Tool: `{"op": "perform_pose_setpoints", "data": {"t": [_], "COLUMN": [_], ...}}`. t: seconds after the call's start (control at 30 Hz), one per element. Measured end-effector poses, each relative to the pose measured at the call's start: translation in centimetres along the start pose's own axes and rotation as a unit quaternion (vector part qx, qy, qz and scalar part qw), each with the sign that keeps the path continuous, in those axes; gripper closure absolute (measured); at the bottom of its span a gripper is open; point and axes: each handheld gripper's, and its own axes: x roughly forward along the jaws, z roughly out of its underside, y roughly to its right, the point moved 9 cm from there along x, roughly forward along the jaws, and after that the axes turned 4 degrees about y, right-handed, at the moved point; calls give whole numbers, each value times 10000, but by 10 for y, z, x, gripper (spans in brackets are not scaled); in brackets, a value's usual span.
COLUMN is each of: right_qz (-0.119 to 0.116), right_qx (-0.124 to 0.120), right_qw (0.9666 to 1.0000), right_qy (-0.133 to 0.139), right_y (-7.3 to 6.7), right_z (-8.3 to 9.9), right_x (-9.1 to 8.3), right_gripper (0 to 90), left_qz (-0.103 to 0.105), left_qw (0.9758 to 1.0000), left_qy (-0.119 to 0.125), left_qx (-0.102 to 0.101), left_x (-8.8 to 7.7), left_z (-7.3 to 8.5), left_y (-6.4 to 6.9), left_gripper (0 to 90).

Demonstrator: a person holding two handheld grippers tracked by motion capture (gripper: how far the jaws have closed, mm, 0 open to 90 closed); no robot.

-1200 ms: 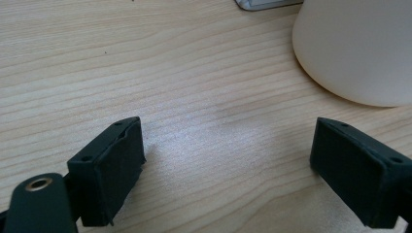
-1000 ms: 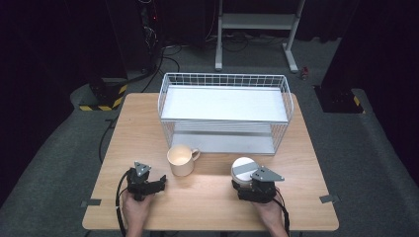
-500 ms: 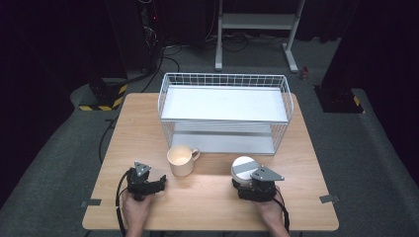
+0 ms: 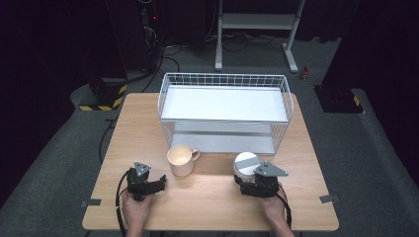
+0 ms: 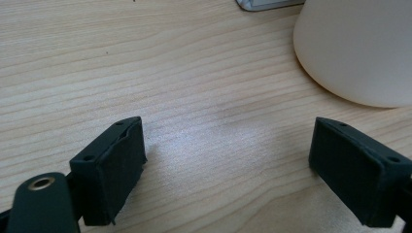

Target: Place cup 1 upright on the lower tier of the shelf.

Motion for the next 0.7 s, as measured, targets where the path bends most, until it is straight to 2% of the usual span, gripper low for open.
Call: {"op": "perform_pose_setpoints", "data": {"t": [0.7], "right_qz": [61], "right_qx": [181], "right_qw": [9998], "right_qy": [-12], "right_y": [24], "right_z": [-14], "right_x": [7], "right_gripper": [183], "left_qz": [1], "left_qw": [10000], "left_qy": [6], "left_qx": [-10], "left_x": [0], "left_z": [0], "left_y": [0], "left_gripper": [140]}}
